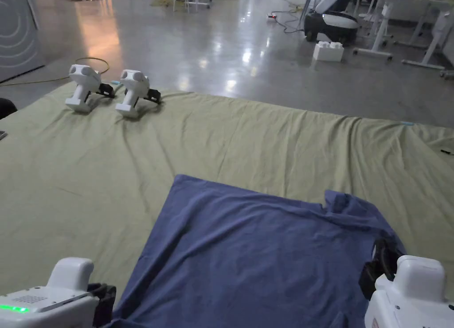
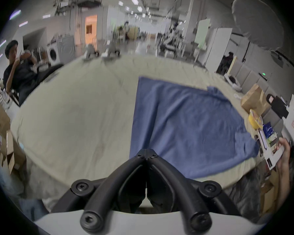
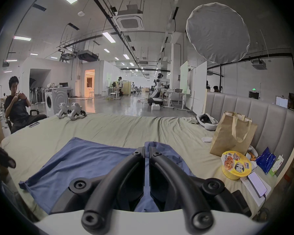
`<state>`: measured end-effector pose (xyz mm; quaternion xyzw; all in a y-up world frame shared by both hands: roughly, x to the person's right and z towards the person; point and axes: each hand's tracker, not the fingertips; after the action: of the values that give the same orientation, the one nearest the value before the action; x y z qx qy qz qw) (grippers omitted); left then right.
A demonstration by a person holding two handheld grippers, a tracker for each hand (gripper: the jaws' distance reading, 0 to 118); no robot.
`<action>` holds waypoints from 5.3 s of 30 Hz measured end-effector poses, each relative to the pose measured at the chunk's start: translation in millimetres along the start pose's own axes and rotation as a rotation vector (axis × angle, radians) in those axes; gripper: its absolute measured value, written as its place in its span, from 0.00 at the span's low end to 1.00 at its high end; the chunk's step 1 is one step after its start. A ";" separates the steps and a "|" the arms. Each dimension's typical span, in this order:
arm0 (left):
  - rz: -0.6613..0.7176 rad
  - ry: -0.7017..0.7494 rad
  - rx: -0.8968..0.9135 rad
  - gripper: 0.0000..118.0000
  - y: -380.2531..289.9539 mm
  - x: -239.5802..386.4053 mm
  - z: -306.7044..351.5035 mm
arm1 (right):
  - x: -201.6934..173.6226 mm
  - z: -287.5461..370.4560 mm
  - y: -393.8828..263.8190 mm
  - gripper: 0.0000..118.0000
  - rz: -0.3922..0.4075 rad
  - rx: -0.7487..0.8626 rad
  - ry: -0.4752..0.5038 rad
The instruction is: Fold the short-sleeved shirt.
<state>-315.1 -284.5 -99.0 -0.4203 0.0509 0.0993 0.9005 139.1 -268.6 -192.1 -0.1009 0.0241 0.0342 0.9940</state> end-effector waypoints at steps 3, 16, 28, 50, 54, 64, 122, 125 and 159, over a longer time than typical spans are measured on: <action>0.027 -0.002 -0.089 0.02 -17.0 -14.7 -10.2 | -2.5 -3.4 -6.7 0.05 0.000 -0.028 0.010; 0.196 0.015 -0.113 0.58 -23.0 -38.5 -51.5 | -0.4 -8.8 -16.9 0.05 0.008 -0.095 0.007; 0.102 0.095 -0.188 0.57 -1.6 -19.2 -95.8 | 9.3 -7.3 -24.7 0.05 -0.012 -0.136 -0.013; 0.084 -0.026 -0.109 0.08 7.5 -17.7 -56.7 | 94.8 25.3 -27.6 0.21 0.022 -0.361 -0.096; 0.064 -0.026 -0.085 0.08 11.8 -13.8 -49.5 | 119.6 26.7 -39.5 0.52 -0.011 -0.532 -0.052; 0.032 0.004 -0.099 0.08 8.2 -7.2 -57.1 | 129.6 11.9 -113.3 0.58 0.020 -0.800 -0.051; 0.026 -0.003 0.037 0.58 185.4 26.3 -180.1 | 107.4 -179.6 -15.5 0.59 -0.019 -0.501 -0.081; -0.008 -0.006 0.140 0.58 182.0 38.6 -150.4 | 92.4 -154.0 7.0 0.60 -0.005 -0.366 -0.065; -0.002 0.039 0.383 0.01 78.6 53.7 -59.1 | 14.2 -13.5 11.4 0.04 -0.030 0.075 -0.087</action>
<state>-280.7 -273.3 -204.9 -0.2430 0.0861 0.0787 0.9630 151.9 -259.3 -208.3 -0.0623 -0.0192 0.0228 0.9976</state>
